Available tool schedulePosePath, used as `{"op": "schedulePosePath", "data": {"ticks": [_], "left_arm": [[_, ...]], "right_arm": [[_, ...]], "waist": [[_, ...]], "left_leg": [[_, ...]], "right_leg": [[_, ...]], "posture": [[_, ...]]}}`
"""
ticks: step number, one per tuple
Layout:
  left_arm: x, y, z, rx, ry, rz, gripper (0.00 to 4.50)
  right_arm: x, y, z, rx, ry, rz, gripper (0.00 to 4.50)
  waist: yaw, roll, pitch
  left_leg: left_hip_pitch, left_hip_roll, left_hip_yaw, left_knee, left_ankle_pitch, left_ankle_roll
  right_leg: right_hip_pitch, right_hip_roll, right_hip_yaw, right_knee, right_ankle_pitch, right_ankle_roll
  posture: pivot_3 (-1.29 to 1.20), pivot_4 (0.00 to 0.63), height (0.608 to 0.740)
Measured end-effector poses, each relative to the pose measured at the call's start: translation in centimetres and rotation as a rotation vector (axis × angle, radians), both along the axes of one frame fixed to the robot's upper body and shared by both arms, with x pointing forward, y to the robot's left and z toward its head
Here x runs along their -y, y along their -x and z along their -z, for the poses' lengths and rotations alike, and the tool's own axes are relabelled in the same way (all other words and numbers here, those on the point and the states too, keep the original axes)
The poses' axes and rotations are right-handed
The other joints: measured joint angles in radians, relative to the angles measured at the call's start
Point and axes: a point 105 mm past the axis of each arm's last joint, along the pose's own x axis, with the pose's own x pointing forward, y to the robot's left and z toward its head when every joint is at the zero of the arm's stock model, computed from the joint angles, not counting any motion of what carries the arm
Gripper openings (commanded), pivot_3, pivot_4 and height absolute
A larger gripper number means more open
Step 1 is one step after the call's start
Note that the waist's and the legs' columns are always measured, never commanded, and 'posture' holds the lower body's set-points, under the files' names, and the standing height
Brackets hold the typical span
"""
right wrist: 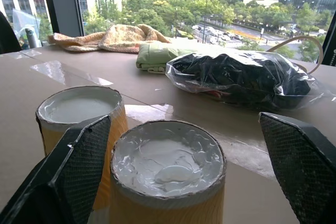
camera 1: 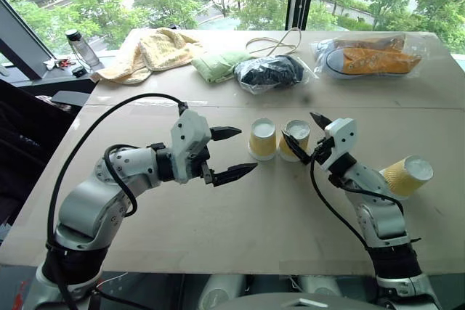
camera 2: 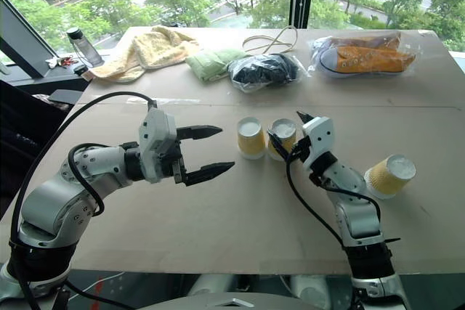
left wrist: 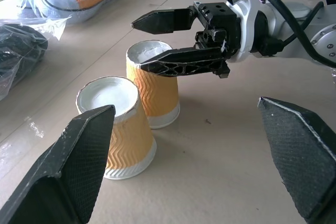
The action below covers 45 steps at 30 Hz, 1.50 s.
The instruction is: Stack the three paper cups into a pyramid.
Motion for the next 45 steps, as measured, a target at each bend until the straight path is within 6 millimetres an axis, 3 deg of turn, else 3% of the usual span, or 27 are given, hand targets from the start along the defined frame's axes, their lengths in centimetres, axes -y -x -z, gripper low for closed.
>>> {"op": "schedulePosePath", "data": {"ticks": [5,9,10,11,15,22,30,36,45], "left_arm": [[0.6,-0.2,-0.9,0.024,0.025,0.022,4.50],[2.0,-0.2,-3.2,0.070,0.071,0.090,4.50],[3.3,-0.1,-4.1,0.081,0.086,0.152,4.50],[3.4,0.0,-4.2,0.081,0.087,0.164,4.50],[4.9,0.0,-3.7,0.048,0.055,0.255,4.50],[5.7,-0.7,-2.8,0.026,0.033,0.316,4.50],[6.3,-0.6,-2.8,0.026,0.054,0.345,4.50],[6.4,-0.6,-2.9,0.029,0.060,0.348,4.50],[6.4,-0.6,-2.8,0.023,0.063,0.339,4.50]], "right_arm": [[1.6,1.4,-1.8,0.056,0.021,0.007,4.45],[2.3,3.0,-4.0,0.107,0.016,0.006,4.45],[3.9,4.1,-5.2,0.130,0.018,0.064,4.45],[4.3,4.2,-5.1,0.123,0.023,0.083,4.45],[9.7,6.3,-4.6,0.056,0.066,0.305,4.45],[12.4,9.4,-1.7,-0.083,0.067,0.444,4.45],[13.1,10.5,-1.1,-0.093,0.056,0.523,4.45],[15.3,10.7,-0.8,-0.099,-0.011,0.616,4.45],[15.9,10.8,0.5,-0.148,-0.060,0.628,4.45]], "waist": [[0.002,0.000,0.000],[0.011,0.000,0.000],[0.014,0.000,0.000],[0.020,0.000,0.001],[0.031,0.000,0.001],[0.020,0.000,0.001],[0.024,0.000,0.001],[0.024,0.000,0.001],[0.023,0.000,0.001]], "left_leg": [[0.000,0.000,0.000,0.000,0.000,0.000],[-0.001,0.000,-0.001,0.000,0.000,0.000],[-0.001,0.000,0.000,0.000,0.000,0.000],[-0.001,0.000,-0.001,0.000,0.000,0.000],[-0.002,0.000,-0.001,0.001,0.000,0.000],[-0.001,0.001,0.000,0.001,0.000,0.000],[-0.002,0.001,0.000,0.001,0.000,0.000],[-0.002,0.001,0.000,0.001,0.000,0.000],[-0.002,0.001,0.000,0.001,0.000,0.000]], "right_leg": [[0.000,0.000,0.000,0.000,0.000,0.000],[0.000,0.000,-0.001,0.000,0.000,0.000],[0.001,0.000,-0.001,-0.001,0.000,0.000],[0.000,0.000,-0.001,-0.001,0.000,0.000],[0.001,0.000,-0.001,-0.002,0.000,0.000],[0.001,0.001,0.000,-0.002,0.000,0.001],[0.001,0.000,-0.001,-0.002,0.000,0.001],[0.001,0.000,-0.001,-0.002,-0.001,0.000],[0.001,0.000,0.000,-0.002,-0.001,0.000]], "posture": [[0.00,0.150,0.740],[0.00,0.150,0.740],[0.00,0.150,0.740],[0.00,0.150,0.740],[0.00,0.150,0.740],[0.00,0.150,0.740],[0.00,0.150,0.740],[0.00,0.150,0.740],[0.00,0.150,0.740]]}}
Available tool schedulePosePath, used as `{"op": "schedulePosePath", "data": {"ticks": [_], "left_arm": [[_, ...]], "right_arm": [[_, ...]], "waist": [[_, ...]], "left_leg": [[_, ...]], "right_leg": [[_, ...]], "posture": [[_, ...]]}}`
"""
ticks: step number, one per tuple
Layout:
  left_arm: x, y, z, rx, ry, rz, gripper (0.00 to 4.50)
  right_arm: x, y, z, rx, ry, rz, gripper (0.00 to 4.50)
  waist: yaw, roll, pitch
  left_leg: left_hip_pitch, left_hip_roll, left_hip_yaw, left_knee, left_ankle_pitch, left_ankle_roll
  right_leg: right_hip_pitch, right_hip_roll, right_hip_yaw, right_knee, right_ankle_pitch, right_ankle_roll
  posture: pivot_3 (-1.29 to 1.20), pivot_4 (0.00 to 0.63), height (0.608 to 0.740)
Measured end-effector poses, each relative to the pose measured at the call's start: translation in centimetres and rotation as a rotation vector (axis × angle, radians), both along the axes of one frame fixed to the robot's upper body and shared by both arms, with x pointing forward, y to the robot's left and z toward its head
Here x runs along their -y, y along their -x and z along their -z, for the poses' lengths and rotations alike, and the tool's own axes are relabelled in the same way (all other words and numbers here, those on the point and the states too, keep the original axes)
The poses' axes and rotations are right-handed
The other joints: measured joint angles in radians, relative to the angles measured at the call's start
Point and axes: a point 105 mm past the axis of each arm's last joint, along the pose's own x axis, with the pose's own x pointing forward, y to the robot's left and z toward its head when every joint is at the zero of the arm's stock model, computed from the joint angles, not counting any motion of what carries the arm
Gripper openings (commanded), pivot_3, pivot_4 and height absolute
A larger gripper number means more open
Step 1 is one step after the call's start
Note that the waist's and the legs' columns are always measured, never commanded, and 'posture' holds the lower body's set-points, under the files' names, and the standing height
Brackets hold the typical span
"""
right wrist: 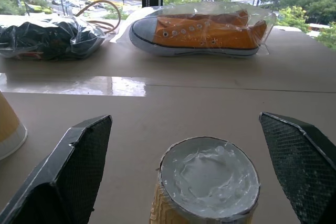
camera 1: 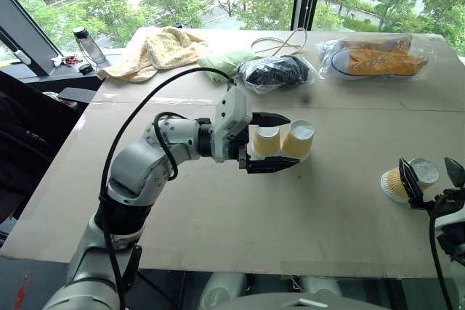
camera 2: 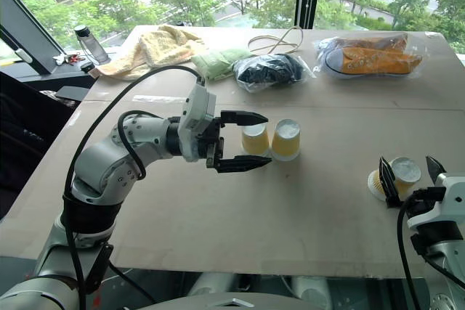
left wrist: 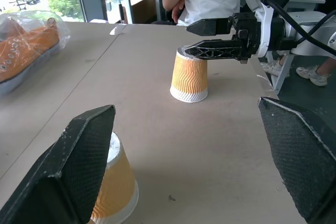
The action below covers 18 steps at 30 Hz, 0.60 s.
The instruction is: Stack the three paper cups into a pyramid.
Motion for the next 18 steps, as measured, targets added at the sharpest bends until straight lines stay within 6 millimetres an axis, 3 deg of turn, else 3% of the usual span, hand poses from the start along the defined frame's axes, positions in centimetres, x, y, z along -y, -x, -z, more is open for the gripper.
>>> {"op": "schedulePosePath", "data": {"ticks": [10,13,16,18], "left_arm": [[-0.1,0.0,0.3,-0.004,-0.005,-0.012,4.50],[-0.2,-0.1,0.3,-0.003,-0.004,-0.021,4.50],[-0.2,-0.1,0.3,-0.003,-0.003,-0.023,4.50],[-0.2,-0.1,0.3,0.000,-0.003,-0.026,4.50]], "right_arm": [[0.4,-0.5,1.8,-0.034,-0.025,0.018,4.45],[0.3,-0.6,2.1,-0.038,-0.028,0.013,3.59],[0.4,-0.6,2.2,-0.036,-0.027,0.014,2.14],[0.5,-0.7,2.2,-0.032,-0.028,0.015,2.08]], "waist": [[0.000,0.000,0.000],[0.000,0.000,0.000],[0.000,0.000,0.000],[0.000,0.000,0.000]], "left_leg": [[0.000,0.000,0.000,0.000,0.000,0.000],[0.000,0.000,0.000,0.000,0.000,0.000],[0.000,0.000,0.000,0.000,0.000,0.000],[0.000,0.000,0.000,0.000,0.000,0.000]], "right_leg": [[0.000,0.000,0.000,0.000,0.000,0.000],[0.000,0.000,0.000,0.000,0.000,0.000],[0.000,0.000,0.000,0.000,0.000,0.000],[0.000,0.000,0.000,0.000,0.000,0.000]], "posture": [[0.00,0.150,0.740],[0.00,0.150,0.740],[0.00,0.150,0.740],[0.00,0.150,0.740]]}}
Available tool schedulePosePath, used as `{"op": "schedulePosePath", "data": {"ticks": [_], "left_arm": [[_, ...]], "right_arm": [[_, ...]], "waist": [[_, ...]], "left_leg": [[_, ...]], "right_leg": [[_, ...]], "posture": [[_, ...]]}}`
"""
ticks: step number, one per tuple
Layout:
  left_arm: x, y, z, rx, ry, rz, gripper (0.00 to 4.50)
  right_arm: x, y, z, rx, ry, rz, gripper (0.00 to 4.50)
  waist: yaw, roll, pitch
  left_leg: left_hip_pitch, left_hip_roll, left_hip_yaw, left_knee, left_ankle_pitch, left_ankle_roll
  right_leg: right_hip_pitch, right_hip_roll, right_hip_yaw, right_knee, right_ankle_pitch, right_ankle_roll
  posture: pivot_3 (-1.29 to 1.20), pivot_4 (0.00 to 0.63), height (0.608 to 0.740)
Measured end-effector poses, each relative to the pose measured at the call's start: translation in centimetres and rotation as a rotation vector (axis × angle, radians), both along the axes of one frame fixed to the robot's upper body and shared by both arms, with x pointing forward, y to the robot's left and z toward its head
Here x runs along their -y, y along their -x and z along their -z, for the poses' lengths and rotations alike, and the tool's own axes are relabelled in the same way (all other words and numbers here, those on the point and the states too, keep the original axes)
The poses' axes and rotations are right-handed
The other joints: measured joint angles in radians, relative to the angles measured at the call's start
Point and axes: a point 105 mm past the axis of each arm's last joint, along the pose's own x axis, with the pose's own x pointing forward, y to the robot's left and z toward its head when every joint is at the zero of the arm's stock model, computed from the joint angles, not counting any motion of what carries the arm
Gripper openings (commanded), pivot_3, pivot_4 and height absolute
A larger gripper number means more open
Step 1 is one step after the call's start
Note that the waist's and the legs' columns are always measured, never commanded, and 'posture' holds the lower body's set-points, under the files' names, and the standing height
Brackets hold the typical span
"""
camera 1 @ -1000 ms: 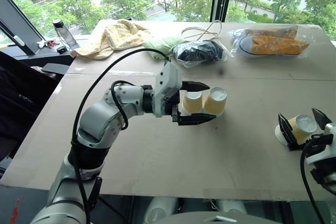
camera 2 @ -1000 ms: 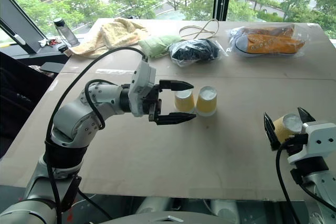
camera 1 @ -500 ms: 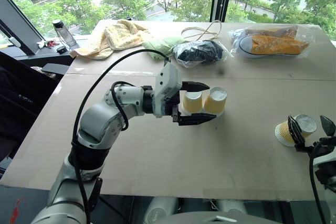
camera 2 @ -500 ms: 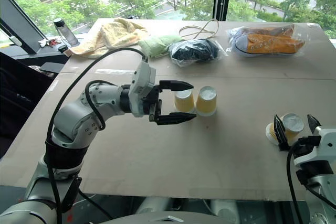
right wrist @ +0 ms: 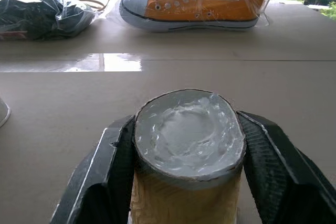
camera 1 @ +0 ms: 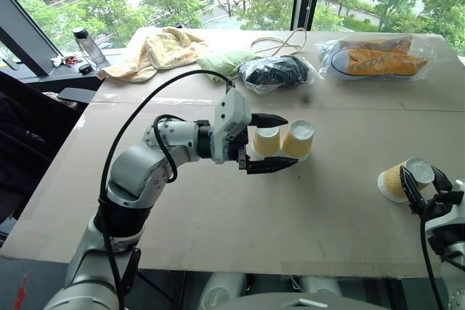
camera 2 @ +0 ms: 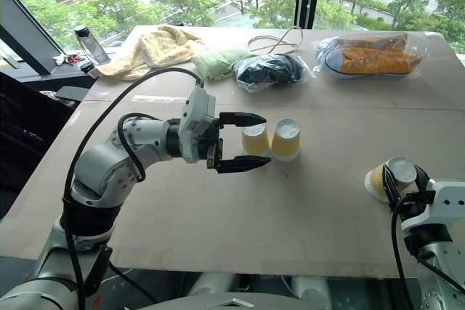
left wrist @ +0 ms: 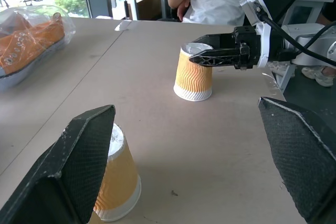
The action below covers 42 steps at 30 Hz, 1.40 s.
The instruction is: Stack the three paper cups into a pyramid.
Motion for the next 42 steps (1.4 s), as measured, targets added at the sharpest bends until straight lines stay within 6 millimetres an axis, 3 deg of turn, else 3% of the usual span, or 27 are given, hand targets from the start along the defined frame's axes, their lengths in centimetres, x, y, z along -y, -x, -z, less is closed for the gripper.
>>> {"op": "schedulePosePath", "data": {"ticks": [8,10,15,19,23,27,33,42], "left_arm": [[-0.9,0.3,0.9,-0.023,-0.007,-0.032,4.50],[-1.8,0.3,1.5,-0.041,-0.018,-0.073,4.50],[-5.6,0.2,3.0,-0.082,-0.044,-0.234,4.50],[-8.6,0.4,2.5,-0.058,-0.080,-0.341,4.50],[-8.6,1.1,1.7,-0.047,-0.039,-0.355,4.50],[-7.9,1.7,0.6,-0.005,0.006,-0.352,4.50],[-8.1,1.6,0.1,0.003,0.022,-0.375,4.50],[-8.2,1.9,-0.4,-0.006,0.046,-0.370,4.50]], "right_arm": [[-1.0,-1.7,-1.3,0.025,0.013,-0.076,2.08],[-1.9,-3.2,-2.8,0.056,0.008,-0.132,2.08],[-6.7,-6.3,-9.7,0.200,0.076,-0.394,2.08],[-9.6,-7.3,-11.6,0.210,0.058,-0.536,2.08],[-13.2,-8.1,-13.3,0.217,0.079,-0.690,2.08],[-16.2,-8.9,-13.8,0.174,0.112,-0.805,2.08],[-18.5,-8.9,-13.6,0.105,0.131,-0.928,2.08],[-18.8,-9.4,-12.4,0.031,0.170,-0.946,2.08]], "waist": [[-0.002,0.000,0.000],[-0.010,0.001,0.001],[-0.013,0.000,0.002],[0.001,-0.001,0.003],[0.000,-0.002,0.004],[0.000,-0.002,0.004],[-0.001,-0.002,0.004],[-0.001,-0.002,0.004]], "left_leg": [[0.000,0.000,0.000,0.000,0.000,0.000],[0.001,0.001,0.002,0.000,0.001,0.001],[0.000,0.003,0.001,0.000,0.002,0.004],[-0.004,0.003,0.000,0.000,0.002,0.004],[-0.007,0.002,0.000,0.002,0.002,0.005],[-0.007,0.002,-0.001,0.002,0.002,0.005],[-0.007,0.002,0.000,0.001,0.002,0.005],[-0.007,0.002,0.000,0.001,0.002,0.005]], "right_leg": [[0.000,0.000,0.000,0.000,0.000,0.000],[0.000,0.000,0.002,0.000,0.000,0.000],[-0.001,0.002,0.000,0.000,0.000,-0.001],[-0.003,0.002,-0.001,-0.002,0.000,-0.002],[-0.004,0.000,-0.001,-0.003,0.000,-0.001],[-0.005,0.001,-0.002,-0.002,0.000,-0.002],[-0.006,0.001,-0.002,-0.002,0.000,-0.002],[-0.006,0.001,-0.002,-0.001,0.001,-0.002]], "posture": [[0.00,0.150,0.740],[0.00,0.150,0.740],[0.00,0.150,0.740],[0.00,0.150,0.740],[0.00,0.150,0.740],[0.00,0.150,0.740],[0.00,0.150,0.740],[0.00,0.150,0.740]]}}
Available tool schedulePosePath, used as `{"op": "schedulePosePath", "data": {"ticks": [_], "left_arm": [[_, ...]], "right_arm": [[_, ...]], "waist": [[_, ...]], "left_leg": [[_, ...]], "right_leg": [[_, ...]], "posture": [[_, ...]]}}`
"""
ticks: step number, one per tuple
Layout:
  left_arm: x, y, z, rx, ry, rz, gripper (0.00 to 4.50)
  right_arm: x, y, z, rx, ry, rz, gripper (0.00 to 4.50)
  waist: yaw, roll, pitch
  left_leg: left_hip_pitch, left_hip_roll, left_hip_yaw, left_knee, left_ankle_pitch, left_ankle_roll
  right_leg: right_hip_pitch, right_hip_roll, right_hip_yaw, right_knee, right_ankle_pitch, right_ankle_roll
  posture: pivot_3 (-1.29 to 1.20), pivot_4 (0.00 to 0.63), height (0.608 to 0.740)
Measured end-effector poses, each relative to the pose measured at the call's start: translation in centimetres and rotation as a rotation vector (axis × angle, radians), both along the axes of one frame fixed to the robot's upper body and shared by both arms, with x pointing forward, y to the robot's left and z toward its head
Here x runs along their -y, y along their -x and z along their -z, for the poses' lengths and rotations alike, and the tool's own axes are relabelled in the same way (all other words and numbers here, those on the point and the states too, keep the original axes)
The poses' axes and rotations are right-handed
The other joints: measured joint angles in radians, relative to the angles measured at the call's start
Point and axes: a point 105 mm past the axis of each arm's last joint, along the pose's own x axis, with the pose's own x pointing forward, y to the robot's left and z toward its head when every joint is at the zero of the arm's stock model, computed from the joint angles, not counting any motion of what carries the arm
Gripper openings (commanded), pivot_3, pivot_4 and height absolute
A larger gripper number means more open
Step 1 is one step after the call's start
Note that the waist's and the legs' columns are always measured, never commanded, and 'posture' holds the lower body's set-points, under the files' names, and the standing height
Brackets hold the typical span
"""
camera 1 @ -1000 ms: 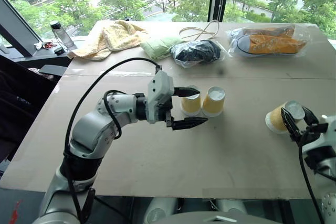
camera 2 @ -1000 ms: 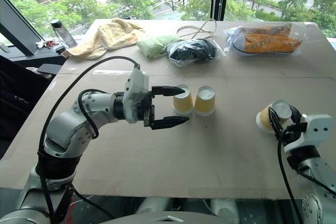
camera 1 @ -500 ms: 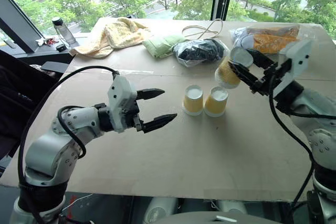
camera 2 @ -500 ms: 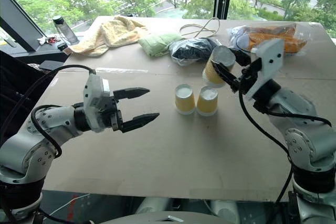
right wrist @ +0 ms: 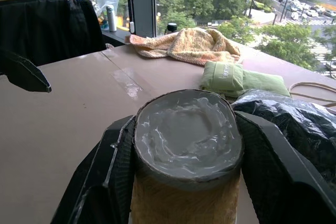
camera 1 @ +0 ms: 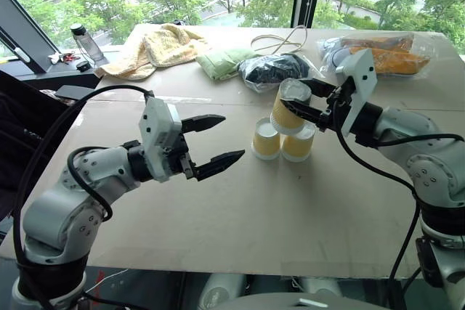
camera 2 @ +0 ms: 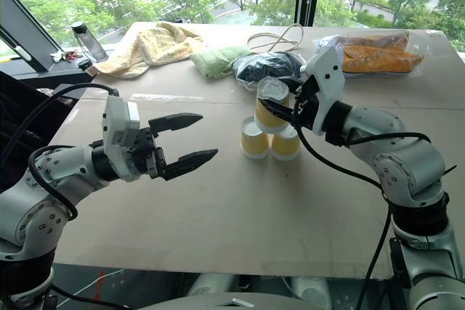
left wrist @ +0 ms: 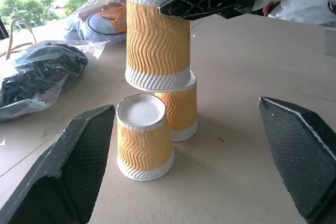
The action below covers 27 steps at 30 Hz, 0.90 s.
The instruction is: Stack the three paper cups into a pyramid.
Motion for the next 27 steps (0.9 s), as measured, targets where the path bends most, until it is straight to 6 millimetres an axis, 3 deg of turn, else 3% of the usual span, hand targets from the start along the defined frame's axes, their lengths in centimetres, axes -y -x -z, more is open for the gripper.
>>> {"op": "schedulePosePath", "data": {"ticks": [8,13,20,25,27], "left_arm": [[0.2,-0.1,-0.7,0.027,-0.014,0.012,4.50],[0.3,-0.3,-0.4,0.011,-0.018,0.015,4.50],[0.3,-0.3,-0.2,0.004,-0.020,0.013,4.50],[-0.3,0.4,1.9,-0.083,-0.005,-0.029,4.50],[-0.3,0.6,2.8,-0.126,0.120,-0.073,4.50]], "right_arm": [[-0.4,-0.2,0.8,0.002,0.048,0.012,2.08],[-0.2,-0.4,1.1,-0.007,0.066,0.034,4.48],[0.1,-0.2,0.6,-0.013,0.023,0.025,4.48],[3.5,1.3,1.6,-0.030,0.009,0.053,4.48],[5.6,1.9,2.3,-0.028,-0.024,0.085,4.48]], "waist": [[0.000,0.000,0.000],[0.000,0.000,0.000],[0.000,0.000,0.000],[0.004,0.000,0.000],[0.004,0.000,0.000]], "left_leg": [[0.000,0.000,0.000,0.000,0.000,0.000],[0.000,0.000,0.000,0.000,0.000,0.000],[0.000,0.000,0.000,0.000,0.000,0.000],[-0.001,0.000,0.000,0.000,0.000,0.000],[-0.001,0.000,0.000,0.000,0.000,0.000]], "right_leg": [[0.000,0.000,0.000,0.000,0.000,0.000],[0.000,0.000,0.000,0.000,0.000,0.000],[0.000,0.000,0.000,0.000,0.000,0.000],[0.000,0.000,0.000,-0.002,0.000,0.000],[0.000,0.000,0.000,-0.002,0.000,0.000]], "posture": [[0.00,0.150,0.740],[0.00,0.150,0.740],[0.00,0.150,0.740],[0.00,0.150,0.740],[0.00,0.150,0.740]]}}
